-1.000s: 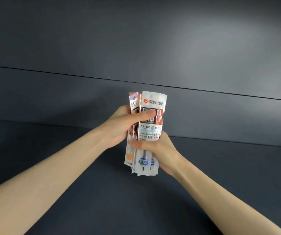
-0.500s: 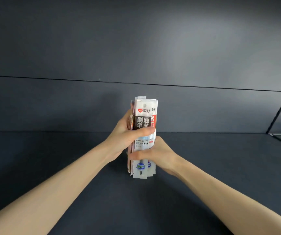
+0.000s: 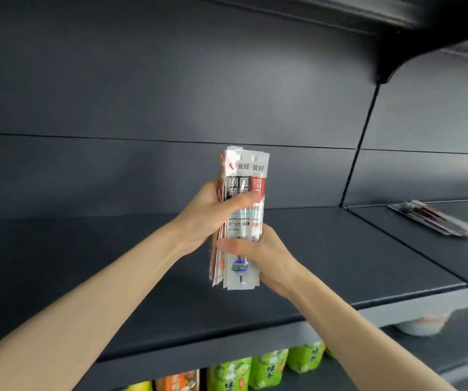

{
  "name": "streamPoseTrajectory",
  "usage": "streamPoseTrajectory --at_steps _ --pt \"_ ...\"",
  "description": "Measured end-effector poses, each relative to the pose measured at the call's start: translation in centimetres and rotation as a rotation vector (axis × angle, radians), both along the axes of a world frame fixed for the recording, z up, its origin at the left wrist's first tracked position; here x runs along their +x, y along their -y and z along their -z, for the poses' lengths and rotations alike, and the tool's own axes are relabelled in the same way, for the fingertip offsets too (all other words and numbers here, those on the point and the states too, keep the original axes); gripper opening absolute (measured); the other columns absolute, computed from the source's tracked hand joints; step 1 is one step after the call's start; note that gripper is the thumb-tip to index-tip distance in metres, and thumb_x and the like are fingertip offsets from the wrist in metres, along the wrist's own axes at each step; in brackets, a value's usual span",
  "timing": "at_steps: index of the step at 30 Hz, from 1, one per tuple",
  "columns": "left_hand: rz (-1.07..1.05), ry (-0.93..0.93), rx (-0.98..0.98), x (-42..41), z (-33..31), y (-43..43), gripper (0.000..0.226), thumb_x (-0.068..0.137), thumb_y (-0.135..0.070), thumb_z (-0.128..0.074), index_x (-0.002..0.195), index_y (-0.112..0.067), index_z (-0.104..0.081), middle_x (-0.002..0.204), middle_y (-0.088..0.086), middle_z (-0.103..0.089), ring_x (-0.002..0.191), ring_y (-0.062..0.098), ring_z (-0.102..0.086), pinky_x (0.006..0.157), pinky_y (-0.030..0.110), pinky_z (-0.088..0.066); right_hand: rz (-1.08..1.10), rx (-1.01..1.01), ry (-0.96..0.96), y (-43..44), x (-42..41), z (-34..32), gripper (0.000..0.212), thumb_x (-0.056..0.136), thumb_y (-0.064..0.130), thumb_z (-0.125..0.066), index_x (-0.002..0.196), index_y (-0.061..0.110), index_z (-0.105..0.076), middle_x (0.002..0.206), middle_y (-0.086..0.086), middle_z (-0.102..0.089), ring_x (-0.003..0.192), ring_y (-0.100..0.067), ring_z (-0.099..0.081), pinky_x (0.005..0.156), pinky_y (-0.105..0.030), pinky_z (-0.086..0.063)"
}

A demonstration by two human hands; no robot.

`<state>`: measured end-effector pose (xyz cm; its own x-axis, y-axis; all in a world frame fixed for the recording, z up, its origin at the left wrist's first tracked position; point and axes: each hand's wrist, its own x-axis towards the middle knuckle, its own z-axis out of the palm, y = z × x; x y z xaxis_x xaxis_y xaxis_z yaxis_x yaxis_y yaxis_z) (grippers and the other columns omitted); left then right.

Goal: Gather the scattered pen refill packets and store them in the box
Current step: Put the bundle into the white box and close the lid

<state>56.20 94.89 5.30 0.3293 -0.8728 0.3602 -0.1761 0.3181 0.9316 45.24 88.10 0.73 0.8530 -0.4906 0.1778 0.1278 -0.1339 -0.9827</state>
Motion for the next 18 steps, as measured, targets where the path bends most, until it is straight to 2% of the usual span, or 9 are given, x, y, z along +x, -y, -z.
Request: streamPoseTrajectory --at_steps 3,5,7,13,18 --pt "0.038 -0.016 0.04 -5.2 0.7 2.0 0.021 0.085 -0.021 -0.066 0.105 -0.022 -0.063 0.09 -0.006 -0.073 0.09 0.013 -0.07 0.081 0.033 -0.056 0.018 -0.009 -0.023 1.6 -6.1 0.2 0.018 0.075 0.009 -0.071 0.092 0.012 -0.067 0.078 0.0 -0.072 0.074 -0.018 -0.07 0.07 -0.033 -0.055" --pt "0.058 -0.01 0.06 -8.5 1.0 3.5 0.03 0.085 -0.023 -0.066 0.114 -0.018 -0.061 0.103 0.002 -0.072 0.097 0.019 -0.069 0.087 0.039 -0.055 0.046 -0.006 -0.026 2.8 -9.8 0.3 0.014 0.081 0.005 -0.069 0.092 0.012 -0.067 0.078 0.0 -0.072 0.074 -0.017 -0.07 0.07 -0.033 -0.056" --pt "0.071 -0.013 0.062 -11.5 0.9 5.1 0.033 0.085 -0.024 -0.067 0.116 -0.016 -0.061 0.107 0.005 -0.072 0.099 0.021 -0.069 0.089 0.041 -0.054 0.067 0.001 -0.035 4.2 -13.1 0.1 0.013 0.084 0.004 -0.067 0.093 0.012 -0.067 0.079 -0.001 -0.072 0.075 -0.018 -0.07 0.072 -0.034 -0.057" --pt "0.125 0.04 0.045 -18.3 -0.6 11.1 0.031 0.085 -0.022 -0.066 0.115 -0.016 -0.061 0.098 -0.004 -0.072 0.092 0.011 -0.07 0.076 0.024 -0.056 0.167 0.013 0.008 9.7 -20.0 -0.7 0.014 0.082 0.003 -0.069 0.094 0.009 -0.069 0.082 -0.005 -0.073 0.075 -0.021 -0.07 0.072 -0.036 -0.058" --pt "0.142 0.055 0.041 -21.6 -0.7 17.6 0.035 0.085 -0.023 -0.066 0.119 -0.015 -0.059 0.104 -0.001 -0.072 0.093 0.011 -0.07 0.075 0.021 -0.056 0.265 -0.008 0.012 15.6 -23.6 -0.8 0.013 0.078 0.007 -0.074 0.09 0.012 -0.071 0.082 -0.006 -0.074 0.075 -0.022 -0.071 0.073 -0.037 -0.058"
